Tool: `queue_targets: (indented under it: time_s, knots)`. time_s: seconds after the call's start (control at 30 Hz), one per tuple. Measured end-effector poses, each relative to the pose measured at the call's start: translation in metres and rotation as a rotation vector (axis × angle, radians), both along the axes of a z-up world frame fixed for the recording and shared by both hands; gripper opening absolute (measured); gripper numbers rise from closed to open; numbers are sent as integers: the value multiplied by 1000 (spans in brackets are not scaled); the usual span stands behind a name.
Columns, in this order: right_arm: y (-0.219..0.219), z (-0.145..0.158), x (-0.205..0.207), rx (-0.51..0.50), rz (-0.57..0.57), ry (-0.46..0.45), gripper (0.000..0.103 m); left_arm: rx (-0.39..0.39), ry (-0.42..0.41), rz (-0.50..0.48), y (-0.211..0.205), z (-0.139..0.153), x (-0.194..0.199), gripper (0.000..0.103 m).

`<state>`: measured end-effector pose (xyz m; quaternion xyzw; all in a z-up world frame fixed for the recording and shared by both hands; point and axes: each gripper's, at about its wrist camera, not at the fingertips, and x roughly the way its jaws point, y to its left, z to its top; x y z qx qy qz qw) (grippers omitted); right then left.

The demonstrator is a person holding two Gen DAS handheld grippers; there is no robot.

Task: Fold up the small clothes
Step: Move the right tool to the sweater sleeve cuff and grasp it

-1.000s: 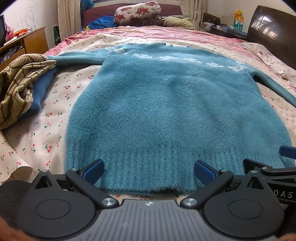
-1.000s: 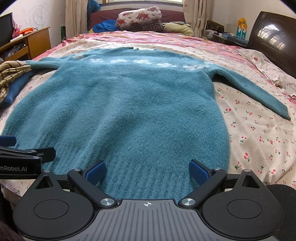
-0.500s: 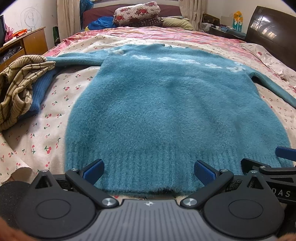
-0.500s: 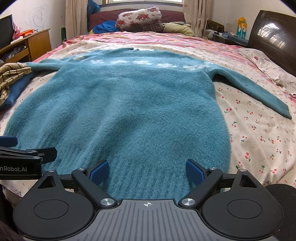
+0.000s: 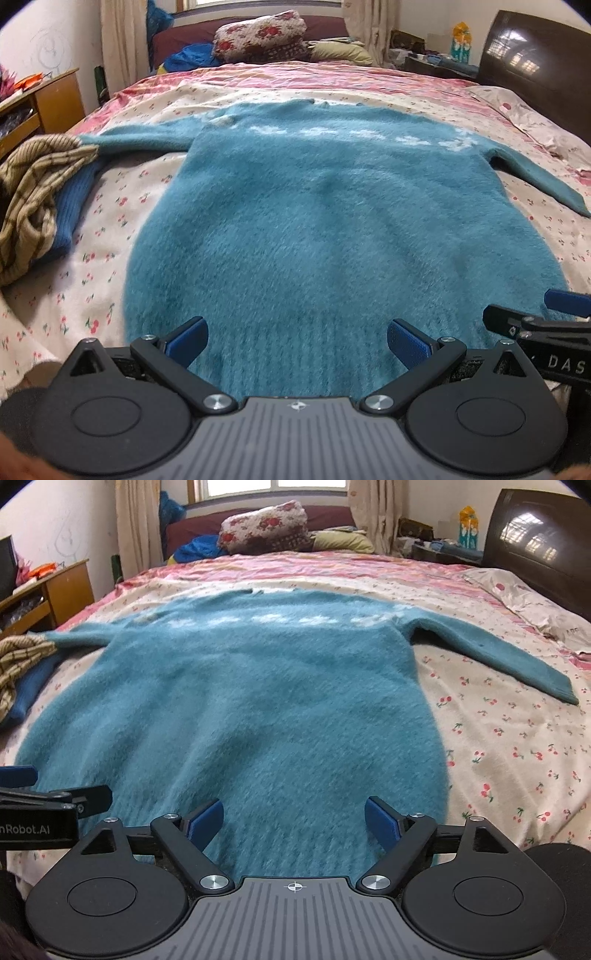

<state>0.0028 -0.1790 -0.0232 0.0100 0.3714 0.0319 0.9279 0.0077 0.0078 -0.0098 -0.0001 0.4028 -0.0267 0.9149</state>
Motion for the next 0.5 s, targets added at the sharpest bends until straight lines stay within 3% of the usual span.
queue_targets:
  time_s: [0.3,0.5]
  knots:
    - [-35,15,18,78,-89,-29,78,7,-32,-87,-26,20,31,103]
    - [-93,26,43,162,-241,-57,77,13,-54,-170,-65,30,58,103]
